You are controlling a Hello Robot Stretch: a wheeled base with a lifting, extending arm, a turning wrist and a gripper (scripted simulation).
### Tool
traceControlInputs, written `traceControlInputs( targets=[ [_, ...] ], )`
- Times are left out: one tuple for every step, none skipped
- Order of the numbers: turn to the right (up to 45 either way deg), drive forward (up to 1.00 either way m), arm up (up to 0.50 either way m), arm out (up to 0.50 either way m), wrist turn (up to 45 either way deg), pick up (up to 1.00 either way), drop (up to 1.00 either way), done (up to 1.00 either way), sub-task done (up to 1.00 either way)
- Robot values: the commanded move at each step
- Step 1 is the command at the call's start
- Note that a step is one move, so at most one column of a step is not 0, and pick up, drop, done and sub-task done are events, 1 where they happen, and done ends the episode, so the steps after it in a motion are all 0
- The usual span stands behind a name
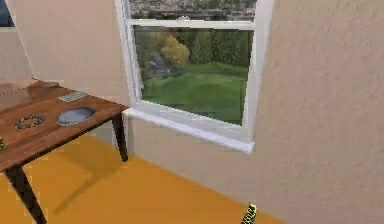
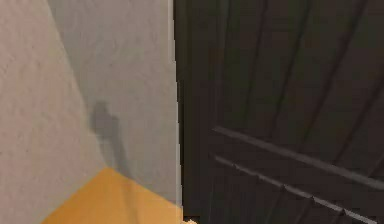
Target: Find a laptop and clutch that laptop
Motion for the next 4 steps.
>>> traceControlInputs(
  targets=[
    [-45.0,0.0,0.0,0.0,0.0,0.0,0.0,0.0,0.0],
    [-27.0,0.0,0.0,0.0,0.0,0.0,0.0,0.0,0.0],
    [0.0,1.0,0.0,0.0,0.0,0.0,0.0,0.0,0.0],
    [-3.0,0.0,0.0,0.0,0.0,0.0,0.0,0.0,0.0]
  ],
)
